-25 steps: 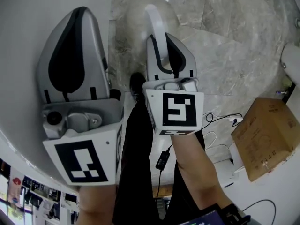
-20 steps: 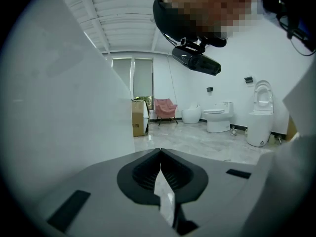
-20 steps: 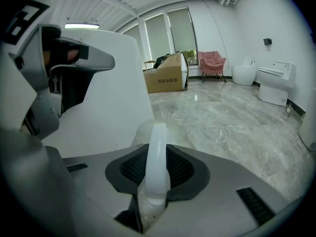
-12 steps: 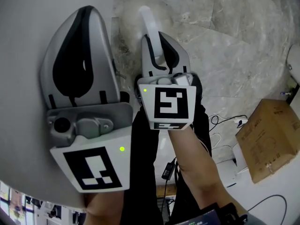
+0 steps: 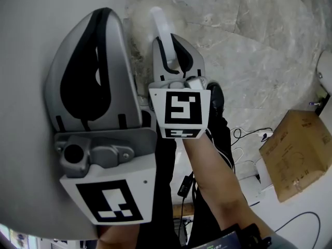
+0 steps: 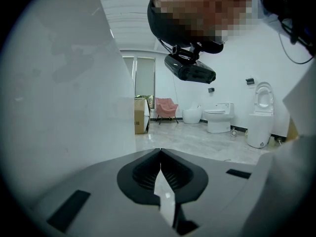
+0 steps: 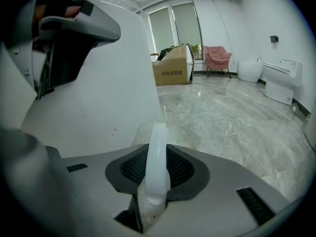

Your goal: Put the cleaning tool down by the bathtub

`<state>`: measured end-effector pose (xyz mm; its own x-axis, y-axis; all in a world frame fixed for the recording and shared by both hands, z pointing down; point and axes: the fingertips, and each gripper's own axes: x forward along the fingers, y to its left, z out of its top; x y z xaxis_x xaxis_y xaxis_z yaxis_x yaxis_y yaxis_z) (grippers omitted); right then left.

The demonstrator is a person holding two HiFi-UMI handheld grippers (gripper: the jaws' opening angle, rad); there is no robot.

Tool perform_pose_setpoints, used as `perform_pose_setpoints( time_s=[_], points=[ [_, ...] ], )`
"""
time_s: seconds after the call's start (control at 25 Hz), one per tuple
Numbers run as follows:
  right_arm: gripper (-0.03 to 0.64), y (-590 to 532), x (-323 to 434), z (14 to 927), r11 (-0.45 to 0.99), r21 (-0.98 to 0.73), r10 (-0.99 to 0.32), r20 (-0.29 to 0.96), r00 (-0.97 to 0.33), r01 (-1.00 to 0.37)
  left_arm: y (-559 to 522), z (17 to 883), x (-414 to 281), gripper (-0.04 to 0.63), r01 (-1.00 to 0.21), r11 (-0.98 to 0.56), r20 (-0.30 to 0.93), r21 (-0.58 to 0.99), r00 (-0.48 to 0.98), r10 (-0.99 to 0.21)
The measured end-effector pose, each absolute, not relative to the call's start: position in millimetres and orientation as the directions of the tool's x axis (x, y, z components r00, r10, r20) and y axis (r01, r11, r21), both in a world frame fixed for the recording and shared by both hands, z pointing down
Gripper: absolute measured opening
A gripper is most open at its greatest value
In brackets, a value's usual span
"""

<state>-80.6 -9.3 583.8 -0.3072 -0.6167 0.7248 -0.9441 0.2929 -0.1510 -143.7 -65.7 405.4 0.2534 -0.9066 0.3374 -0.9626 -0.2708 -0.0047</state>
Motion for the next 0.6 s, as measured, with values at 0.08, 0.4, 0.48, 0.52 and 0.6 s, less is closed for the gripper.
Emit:
perform_pose_setpoints(
  time_s=[0.08,0.4,0.48,0.52,0.6],
  points=[
    [0.106,-9,-82,586,0.295,-0.152,-0.614,0.726,-0.309,-0.943,-64,403,-144,0.015,-0.964,-0.265,0.336,0.003,0.250,-0.908],
    [0.106,-12,-88,615,0.300,-0.150,-0.600,0.738,-0.309,-0.942,-66,412,-145,0.015,-0.964,-0.265,0.345,0.010,0.252,-0.904],
    [0.106,-11,-89,618,0.300,-0.153,-0.595,0.741,-0.311,-0.941,-65,412,-145,0.015,-0.964,-0.266,0.349,0.006,0.251,-0.903],
    [0.106,-11,-90,621,0.301,-0.155,-0.593,0.743,-0.312,-0.941,-65,413,-145,0.015,-0.963,-0.268,0.350,0.005,0.253,-0.902],
    [0.106,-11,-93,628,0.304,-0.158,-0.587,0.745,-0.315,-0.939,-65,416,-145,0.015,-0.962,-0.274,0.352,0.008,0.259,-0.900]
  ],
)
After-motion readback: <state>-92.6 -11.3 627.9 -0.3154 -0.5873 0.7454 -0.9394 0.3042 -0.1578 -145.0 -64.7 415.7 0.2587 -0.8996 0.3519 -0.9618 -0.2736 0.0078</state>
